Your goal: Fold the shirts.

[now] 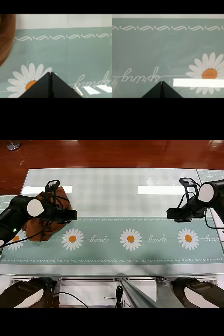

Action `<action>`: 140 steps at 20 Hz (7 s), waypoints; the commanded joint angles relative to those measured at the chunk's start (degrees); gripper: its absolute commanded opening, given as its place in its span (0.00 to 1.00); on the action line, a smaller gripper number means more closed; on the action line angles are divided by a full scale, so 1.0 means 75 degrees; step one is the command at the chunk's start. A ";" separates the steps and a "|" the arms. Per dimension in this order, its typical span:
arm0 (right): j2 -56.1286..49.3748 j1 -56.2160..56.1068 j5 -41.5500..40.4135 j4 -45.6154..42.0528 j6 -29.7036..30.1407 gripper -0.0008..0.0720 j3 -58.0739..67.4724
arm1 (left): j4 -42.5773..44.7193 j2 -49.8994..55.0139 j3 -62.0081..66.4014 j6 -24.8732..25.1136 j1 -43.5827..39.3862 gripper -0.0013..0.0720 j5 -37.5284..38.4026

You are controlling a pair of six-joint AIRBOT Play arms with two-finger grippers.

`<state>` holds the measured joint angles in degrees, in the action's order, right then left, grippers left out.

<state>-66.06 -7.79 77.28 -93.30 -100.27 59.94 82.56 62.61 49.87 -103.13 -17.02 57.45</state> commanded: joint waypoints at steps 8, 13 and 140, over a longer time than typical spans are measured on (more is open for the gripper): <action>-0.0003 -0.0006 -0.0245 0.0047 0.0012 0.05 0.0003 | 0.0015 0.0050 -0.0006 0.0000 -0.0003 0.07 -0.0472; -0.0061 -0.0006 -0.0551 0.0032 0.0239 0.87 0.0003 | 0.1676 0.0087 0.0577 0.0536 0.0286 0.98 -0.1067; 0.3404 -0.0064 0.1486 0.2206 0.1507 0.04 0.6414 | -0.3771 -0.4042 0.4590 0.2506 0.3617 0.06 0.4468</action>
<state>-42.50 -8.29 84.33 -76.38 -88.33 112.66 54.61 35.62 92.90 -82.21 10.04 79.85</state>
